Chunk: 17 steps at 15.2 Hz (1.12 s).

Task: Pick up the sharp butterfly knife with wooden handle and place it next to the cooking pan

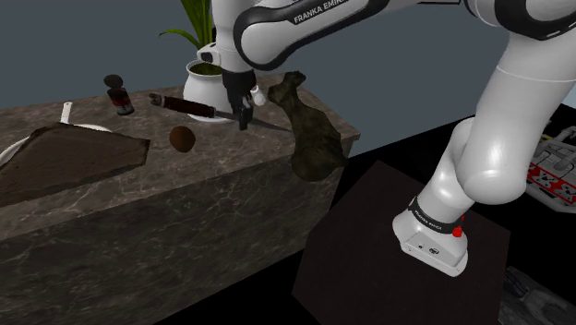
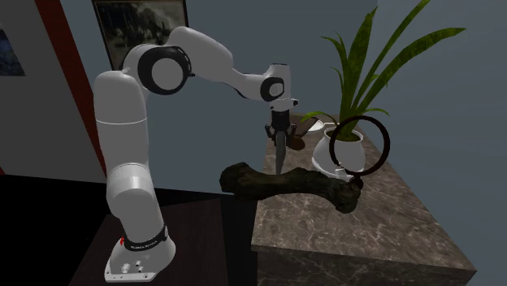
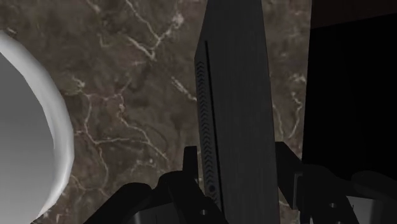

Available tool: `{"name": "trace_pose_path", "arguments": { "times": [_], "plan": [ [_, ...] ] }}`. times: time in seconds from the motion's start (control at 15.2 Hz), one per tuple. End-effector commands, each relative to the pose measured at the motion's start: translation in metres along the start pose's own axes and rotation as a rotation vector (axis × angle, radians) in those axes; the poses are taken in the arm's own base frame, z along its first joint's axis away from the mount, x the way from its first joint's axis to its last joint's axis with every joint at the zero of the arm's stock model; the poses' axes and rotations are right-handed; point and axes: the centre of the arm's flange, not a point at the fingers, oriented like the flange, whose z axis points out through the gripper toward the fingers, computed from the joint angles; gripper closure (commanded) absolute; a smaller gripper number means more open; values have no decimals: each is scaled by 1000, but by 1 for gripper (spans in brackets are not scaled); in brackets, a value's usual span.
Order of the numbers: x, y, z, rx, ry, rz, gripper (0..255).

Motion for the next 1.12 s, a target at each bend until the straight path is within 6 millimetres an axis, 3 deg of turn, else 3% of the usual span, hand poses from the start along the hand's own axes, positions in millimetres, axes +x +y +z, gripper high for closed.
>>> {"name": "trace_pose_path", "arguments": {
  "times": [0.0,0.07,0.86,1.06],
  "plan": [
    [0,1,-11,0,0,0,255],
    [0,1,-13,0,0,0,255],
    [151,-39,-18,0,0,0,255],
    [151,-41,-2,0,0,0,255]
  ]
}}
